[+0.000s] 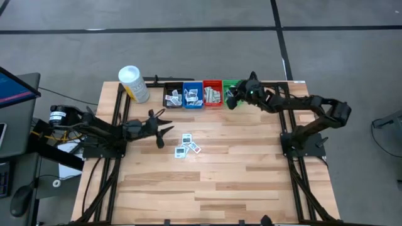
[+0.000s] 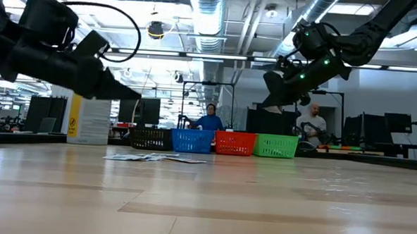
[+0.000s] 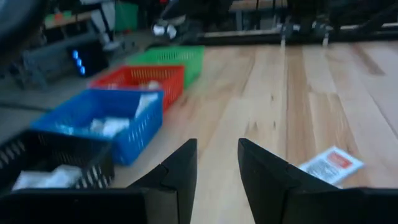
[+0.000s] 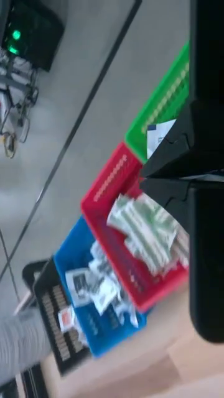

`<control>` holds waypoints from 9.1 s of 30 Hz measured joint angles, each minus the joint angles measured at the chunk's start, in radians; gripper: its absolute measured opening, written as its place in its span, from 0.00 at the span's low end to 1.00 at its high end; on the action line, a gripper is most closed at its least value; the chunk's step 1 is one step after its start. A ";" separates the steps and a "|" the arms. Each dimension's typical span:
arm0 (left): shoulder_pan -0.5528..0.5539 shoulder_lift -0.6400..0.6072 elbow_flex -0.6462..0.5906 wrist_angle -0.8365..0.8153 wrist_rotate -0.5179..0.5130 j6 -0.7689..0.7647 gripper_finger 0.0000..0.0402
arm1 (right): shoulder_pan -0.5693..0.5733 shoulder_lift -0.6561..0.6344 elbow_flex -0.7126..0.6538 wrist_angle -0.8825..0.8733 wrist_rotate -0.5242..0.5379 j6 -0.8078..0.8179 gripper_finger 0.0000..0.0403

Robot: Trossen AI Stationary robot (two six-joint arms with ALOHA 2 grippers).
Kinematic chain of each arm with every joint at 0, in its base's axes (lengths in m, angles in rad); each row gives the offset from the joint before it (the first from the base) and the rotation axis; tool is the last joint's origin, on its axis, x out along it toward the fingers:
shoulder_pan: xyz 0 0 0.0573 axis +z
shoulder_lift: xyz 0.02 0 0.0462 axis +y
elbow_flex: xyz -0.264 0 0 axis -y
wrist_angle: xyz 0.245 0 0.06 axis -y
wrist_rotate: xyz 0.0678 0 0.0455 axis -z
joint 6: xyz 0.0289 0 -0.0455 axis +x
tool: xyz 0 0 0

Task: Pick & Place First Aid Supplies
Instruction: Put the blue alcohol pad into the green bin, then put the gray towelette pack into the blue bin

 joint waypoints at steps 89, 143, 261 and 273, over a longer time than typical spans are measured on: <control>-0.383 0.473 0.262 -0.289 -0.106 -0.351 0.32 | 0.866 -0.010 0.031 -0.065 0.121 0.113 0.29; 0.058 0.090 0.381 -0.483 -0.115 0.096 0.05 | 0.440 -0.013 0.031 -0.031 0.116 -0.317 0.29; 0.069 0.422 0.380 -0.342 0.339 -0.138 0.27 | 0.364 -0.010 0.029 -0.169 -0.341 -0.351 0.29; 0.021 0.422 0.374 -0.340 0.196 -0.174 0.27 | 0.415 -0.010 -0.069 -0.029 -0.420 -0.393 0.29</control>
